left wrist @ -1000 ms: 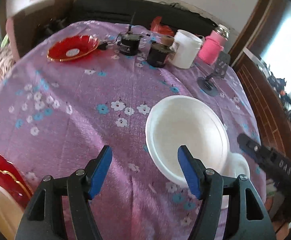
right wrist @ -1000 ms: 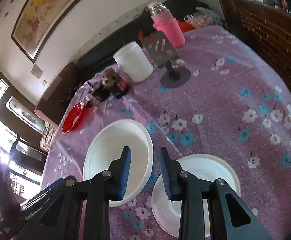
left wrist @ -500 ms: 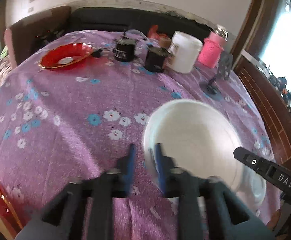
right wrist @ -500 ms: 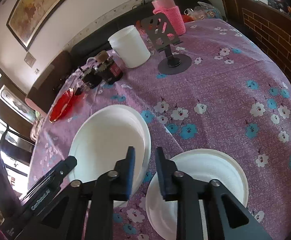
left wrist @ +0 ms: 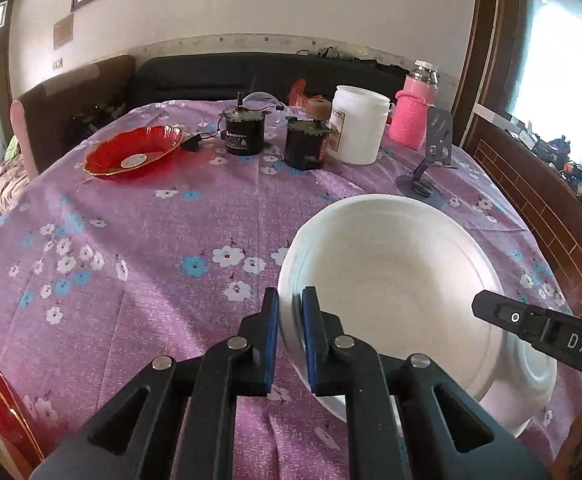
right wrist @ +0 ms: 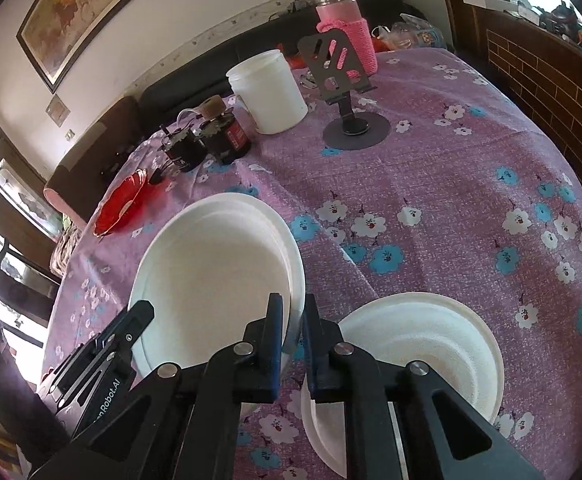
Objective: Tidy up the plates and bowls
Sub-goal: 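Grasp the large white foam bowl's rim with both tools and lift it, then carry the large white bowl over the red plate stack with both tools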
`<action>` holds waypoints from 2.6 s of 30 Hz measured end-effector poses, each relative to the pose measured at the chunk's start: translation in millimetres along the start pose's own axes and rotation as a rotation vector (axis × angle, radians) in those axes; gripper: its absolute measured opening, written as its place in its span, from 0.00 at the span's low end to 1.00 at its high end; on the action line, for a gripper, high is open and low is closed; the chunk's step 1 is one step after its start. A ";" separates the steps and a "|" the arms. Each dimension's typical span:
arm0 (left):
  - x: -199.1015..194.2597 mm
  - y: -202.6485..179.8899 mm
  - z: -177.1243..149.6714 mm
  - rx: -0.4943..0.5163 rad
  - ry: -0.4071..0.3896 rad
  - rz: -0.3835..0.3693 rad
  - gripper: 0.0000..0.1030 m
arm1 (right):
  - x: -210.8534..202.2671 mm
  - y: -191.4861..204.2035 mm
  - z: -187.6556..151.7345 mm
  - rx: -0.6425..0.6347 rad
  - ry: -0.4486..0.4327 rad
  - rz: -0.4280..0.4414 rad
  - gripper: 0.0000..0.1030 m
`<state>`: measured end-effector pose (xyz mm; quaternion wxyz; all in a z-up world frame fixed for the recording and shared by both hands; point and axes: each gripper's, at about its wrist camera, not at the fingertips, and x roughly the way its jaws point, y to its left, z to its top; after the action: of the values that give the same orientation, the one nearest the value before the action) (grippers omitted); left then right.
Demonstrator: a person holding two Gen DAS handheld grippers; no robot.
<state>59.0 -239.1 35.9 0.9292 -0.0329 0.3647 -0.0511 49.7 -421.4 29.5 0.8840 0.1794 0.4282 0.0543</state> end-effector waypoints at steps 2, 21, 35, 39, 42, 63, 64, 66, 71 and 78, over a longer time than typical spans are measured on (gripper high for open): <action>-0.6 -0.3 -0.3 0.001 -0.002 0.001 0.11 | -0.5 0.2 0.0 0.000 -0.002 0.001 0.10; -15.2 -5.9 -0.5 0.019 -0.052 0.042 0.12 | -13.6 4.0 -0.1 -0.003 -0.035 0.027 0.10; -65.2 -14.4 2.0 0.070 -0.117 0.070 0.12 | -45.5 6.2 -1.7 0.005 -0.091 0.115 0.10; -89.5 -10.5 -2.3 0.095 -0.138 0.063 0.12 | -62.1 7.8 -17.2 0.019 -0.097 0.164 0.10; -101.8 -8.4 -10.2 0.118 -0.138 0.051 0.12 | -76.0 11.4 -36.9 0.010 -0.110 0.162 0.10; -109.4 22.2 -101.0 0.209 0.078 -0.079 0.12 | -96.1 15.2 -159.8 0.018 0.004 0.084 0.13; -110.2 21.5 -101.4 0.211 0.075 -0.082 0.12 | -95.5 14.4 -160.0 0.022 0.003 0.079 0.13; -110.1 21.5 -101.9 0.216 0.070 -0.082 0.12 | -95.0 13.4 -159.7 0.028 0.005 0.076 0.13; -108.2 22.3 -100.9 0.210 0.068 -0.092 0.12 | -96.2 14.6 -159.2 0.025 0.004 0.076 0.13; -108.8 22.0 -100.5 0.219 0.056 -0.102 0.13 | -95.4 15.5 -158.2 0.014 -0.007 0.067 0.13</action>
<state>-87.2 -206.8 33.5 0.9128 0.0516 0.3806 -0.1388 -132.1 -387.9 15.6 0.8820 0.2000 0.4190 0.0803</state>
